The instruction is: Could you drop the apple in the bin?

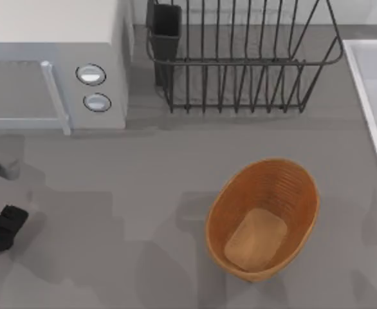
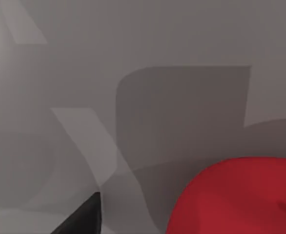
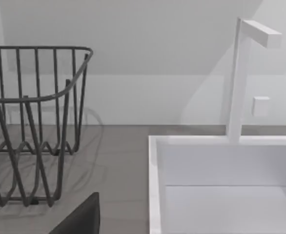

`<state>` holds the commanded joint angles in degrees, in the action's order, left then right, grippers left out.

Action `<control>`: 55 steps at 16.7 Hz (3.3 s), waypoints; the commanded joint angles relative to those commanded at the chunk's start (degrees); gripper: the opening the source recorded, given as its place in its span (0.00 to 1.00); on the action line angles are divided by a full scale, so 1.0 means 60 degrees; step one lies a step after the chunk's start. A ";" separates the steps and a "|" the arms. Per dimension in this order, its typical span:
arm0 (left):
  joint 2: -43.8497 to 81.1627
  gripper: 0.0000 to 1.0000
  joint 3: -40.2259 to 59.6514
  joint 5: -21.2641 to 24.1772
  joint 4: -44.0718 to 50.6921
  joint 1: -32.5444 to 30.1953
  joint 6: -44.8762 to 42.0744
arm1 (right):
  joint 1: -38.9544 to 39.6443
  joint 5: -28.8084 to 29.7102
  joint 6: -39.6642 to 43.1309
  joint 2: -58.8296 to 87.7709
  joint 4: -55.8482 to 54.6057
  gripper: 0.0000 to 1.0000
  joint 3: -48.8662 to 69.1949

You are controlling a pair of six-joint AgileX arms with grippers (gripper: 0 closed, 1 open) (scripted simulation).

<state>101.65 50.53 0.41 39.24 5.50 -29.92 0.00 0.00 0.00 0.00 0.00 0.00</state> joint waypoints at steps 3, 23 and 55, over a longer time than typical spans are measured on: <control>0.0000 0.77 0.0000 0.0000 0.0000 0.0000 0.0000 | 0.0000 0.0000 0.0000 0.0000 0.0000 1.00 0.0000; -0.0206 0.00 0.0126 0.0006 0.0142 -0.0006 0.0005 | 0.0000 0.0000 0.0000 0.0000 0.0000 1.00 0.0000; 0.2831 0.00 1.0816 -0.0086 0.8377 -0.5868 0.8093 | 0.0000 0.0000 0.0000 0.0000 0.0000 1.00 0.0000</control>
<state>118.64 115.43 -0.10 89.51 -29.70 18.64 0.00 0.00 0.00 0.00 0.00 0.00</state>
